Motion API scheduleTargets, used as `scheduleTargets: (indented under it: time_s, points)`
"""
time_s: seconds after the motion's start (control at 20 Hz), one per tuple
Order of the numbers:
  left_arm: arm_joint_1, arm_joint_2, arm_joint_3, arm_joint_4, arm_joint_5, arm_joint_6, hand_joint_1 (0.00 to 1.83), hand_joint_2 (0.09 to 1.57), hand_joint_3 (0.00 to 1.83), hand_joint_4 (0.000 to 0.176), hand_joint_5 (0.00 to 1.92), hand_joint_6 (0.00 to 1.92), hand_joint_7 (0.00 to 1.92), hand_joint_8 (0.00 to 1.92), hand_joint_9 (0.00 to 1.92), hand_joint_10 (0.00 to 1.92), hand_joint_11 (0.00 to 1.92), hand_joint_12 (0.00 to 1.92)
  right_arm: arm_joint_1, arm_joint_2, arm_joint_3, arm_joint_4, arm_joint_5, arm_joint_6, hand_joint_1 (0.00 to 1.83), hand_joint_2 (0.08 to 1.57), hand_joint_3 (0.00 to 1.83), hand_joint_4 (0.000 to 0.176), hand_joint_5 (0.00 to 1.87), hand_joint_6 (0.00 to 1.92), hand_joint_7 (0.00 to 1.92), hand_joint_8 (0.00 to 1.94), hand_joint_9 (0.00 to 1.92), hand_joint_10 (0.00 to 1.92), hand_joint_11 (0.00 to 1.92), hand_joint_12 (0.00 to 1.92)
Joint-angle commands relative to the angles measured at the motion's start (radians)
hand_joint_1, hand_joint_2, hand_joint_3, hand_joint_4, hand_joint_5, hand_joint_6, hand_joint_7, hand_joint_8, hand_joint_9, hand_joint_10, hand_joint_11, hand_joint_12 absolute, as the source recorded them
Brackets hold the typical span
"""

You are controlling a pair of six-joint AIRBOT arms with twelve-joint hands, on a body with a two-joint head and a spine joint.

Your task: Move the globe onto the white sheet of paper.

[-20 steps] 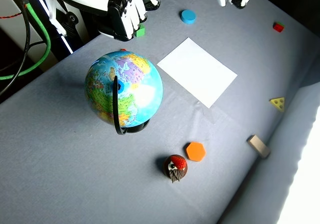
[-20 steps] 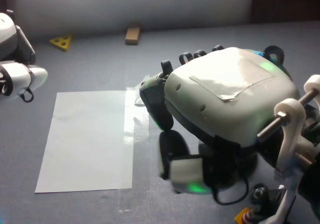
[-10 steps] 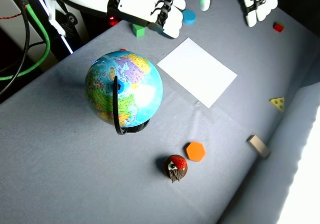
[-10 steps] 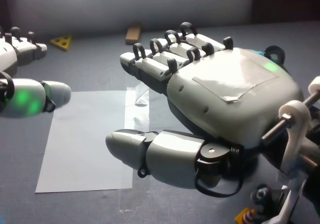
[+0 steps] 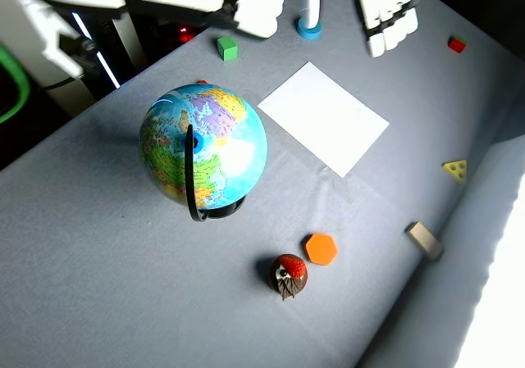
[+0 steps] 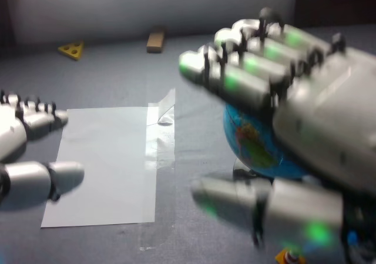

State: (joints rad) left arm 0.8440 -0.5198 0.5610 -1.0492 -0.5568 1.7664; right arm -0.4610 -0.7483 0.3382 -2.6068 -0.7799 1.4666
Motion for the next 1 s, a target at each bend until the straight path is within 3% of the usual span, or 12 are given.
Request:
scheduleTargets:
  time_s: [0.0, 0.1, 0.25, 0.35, 0.65, 0.95]
  points:
    - [0.022, -0.005, 0.002, 0.095, -0.116, -0.080, 0.00, 1.23, 0.02, 0.000, 0.11, 0.01, 0.08, 0.00, 0.08, 0.01, 0.02, 0.01, -0.015, 0.021, -0.006, -0.123, -0.079, 0.038, 0.00, 1.17, 0.01, 0.000, 0.14, 0.01, 0.18, 0.00, 0.10, 0.01, 0.00, 0.19]
    - [0.095, -0.014, 0.000, 0.194, -0.173, -0.200, 0.00, 1.23, 0.01, 0.000, 0.12, 0.01, 0.08, 0.00, 0.08, 0.01, 0.02, 0.01, -0.047, 0.073, -0.004, -0.224, -0.084, 0.126, 0.00, 1.17, 0.01, 0.000, 0.15, 0.01, 0.18, 0.00, 0.09, 0.01, 0.00, 0.19]
    - [0.137, -0.024, -0.002, 0.276, -0.186, -0.243, 0.00, 1.22, 0.01, 0.000, 0.11, 0.01, 0.08, 0.00, 0.08, 0.01, 0.02, 0.01, -0.070, 0.150, 0.005, -0.302, -0.080, 0.226, 0.00, 1.17, 0.00, 0.000, 0.16, 0.01, 0.17, 0.00, 0.09, 0.01, 0.00, 0.16]
    - [0.169, -0.038, -0.002, 0.322, -0.232, -0.286, 0.00, 1.22, 0.01, 0.000, 0.12, 0.01, 0.08, 0.00, 0.08, 0.01, 0.02, 0.02, -0.084, 0.185, 0.057, -0.405, -0.076, 0.389, 0.00, 1.17, 0.00, 0.000, 0.16, 0.01, 0.17, 0.00, 0.10, 0.01, 0.00, 0.16]
    - [0.279, -0.109, 0.005, 0.370, -0.379, -0.353, 0.00, 1.21, 0.00, 0.000, 0.12, 0.00, 0.08, 0.00, 0.08, 0.01, 0.01, 0.02, -0.074, 0.219, 0.185, -0.405, -0.008, 0.580, 0.00, 1.15, 0.00, 0.000, 0.17, 0.01, 0.17, 0.00, 0.13, 0.02, 0.00, 0.16]
    - [0.397, -0.161, 0.048, 0.444, -0.510, -0.442, 0.00, 1.21, 0.00, 0.000, 0.12, 0.00, 0.08, 0.00, 0.08, 0.01, 0.02, 0.02, -0.068, 0.253, 0.245, -0.405, 0.029, 0.660, 0.00, 1.14, 0.00, 0.000, 0.19, 0.01, 0.19, 0.01, 0.14, 0.02, 0.00, 0.21]
